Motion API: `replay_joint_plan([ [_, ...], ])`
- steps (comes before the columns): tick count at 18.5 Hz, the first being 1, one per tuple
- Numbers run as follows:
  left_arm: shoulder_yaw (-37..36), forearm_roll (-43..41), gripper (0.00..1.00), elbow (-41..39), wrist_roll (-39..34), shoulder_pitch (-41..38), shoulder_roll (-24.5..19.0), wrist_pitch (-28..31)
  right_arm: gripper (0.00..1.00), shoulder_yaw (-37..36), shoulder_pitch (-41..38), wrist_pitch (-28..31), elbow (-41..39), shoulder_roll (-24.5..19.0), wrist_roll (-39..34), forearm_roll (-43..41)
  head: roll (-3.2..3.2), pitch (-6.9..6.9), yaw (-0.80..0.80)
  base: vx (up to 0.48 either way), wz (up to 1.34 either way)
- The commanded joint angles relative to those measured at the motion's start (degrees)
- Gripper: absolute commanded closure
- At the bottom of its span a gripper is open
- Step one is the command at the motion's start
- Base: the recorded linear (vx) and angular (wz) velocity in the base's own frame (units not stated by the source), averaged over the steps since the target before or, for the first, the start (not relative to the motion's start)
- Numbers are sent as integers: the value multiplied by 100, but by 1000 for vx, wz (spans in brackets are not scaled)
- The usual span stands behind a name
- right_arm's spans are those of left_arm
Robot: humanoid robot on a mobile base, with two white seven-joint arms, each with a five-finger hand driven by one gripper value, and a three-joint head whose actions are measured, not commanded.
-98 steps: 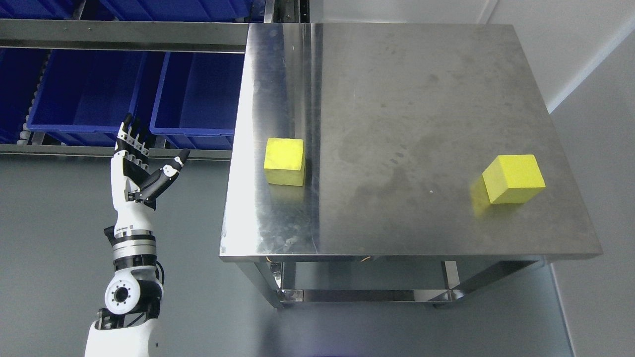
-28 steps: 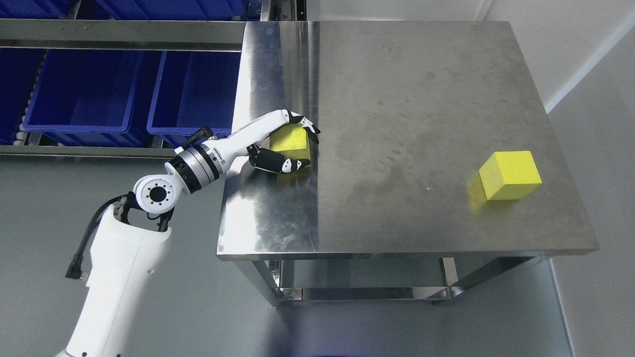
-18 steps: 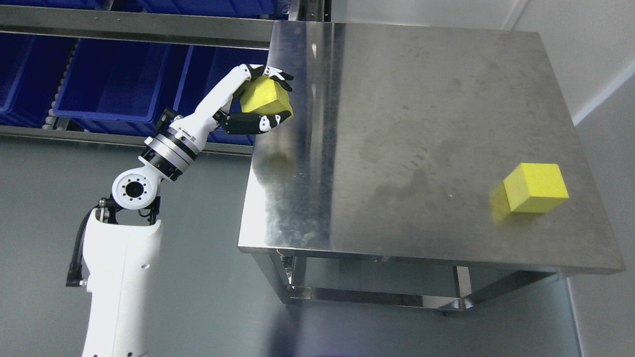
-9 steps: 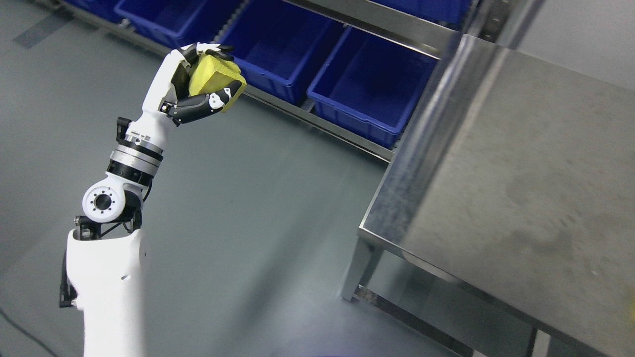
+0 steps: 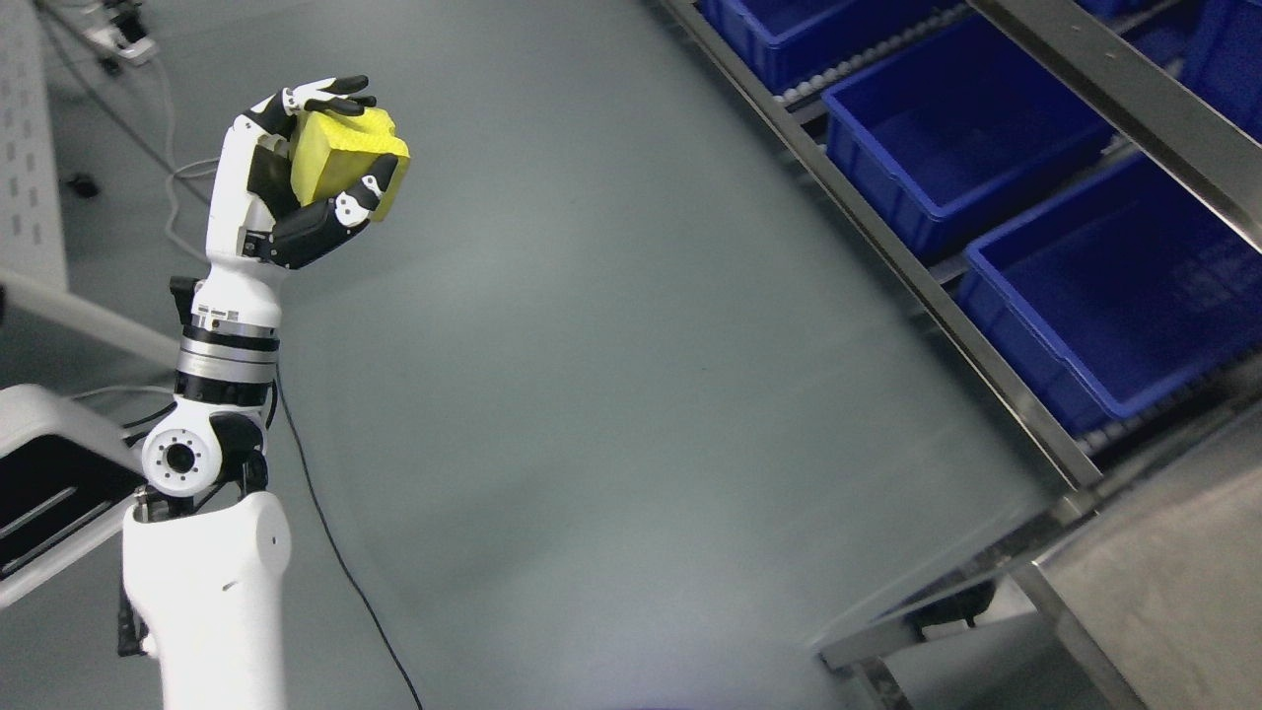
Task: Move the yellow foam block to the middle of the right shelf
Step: 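Carry the held yellow cube toward the blue bin shelving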
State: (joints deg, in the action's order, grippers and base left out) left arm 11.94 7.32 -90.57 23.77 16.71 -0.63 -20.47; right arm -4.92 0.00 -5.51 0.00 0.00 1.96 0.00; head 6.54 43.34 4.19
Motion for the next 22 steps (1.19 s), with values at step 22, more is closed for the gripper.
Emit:
replay_joint_plan([
  [22, 134, 200, 100, 233, -39, -194, -37, -195, 0, 0, -9, 6, -100, 100, -3, 18, 0, 0, 0, 140, 302],
])
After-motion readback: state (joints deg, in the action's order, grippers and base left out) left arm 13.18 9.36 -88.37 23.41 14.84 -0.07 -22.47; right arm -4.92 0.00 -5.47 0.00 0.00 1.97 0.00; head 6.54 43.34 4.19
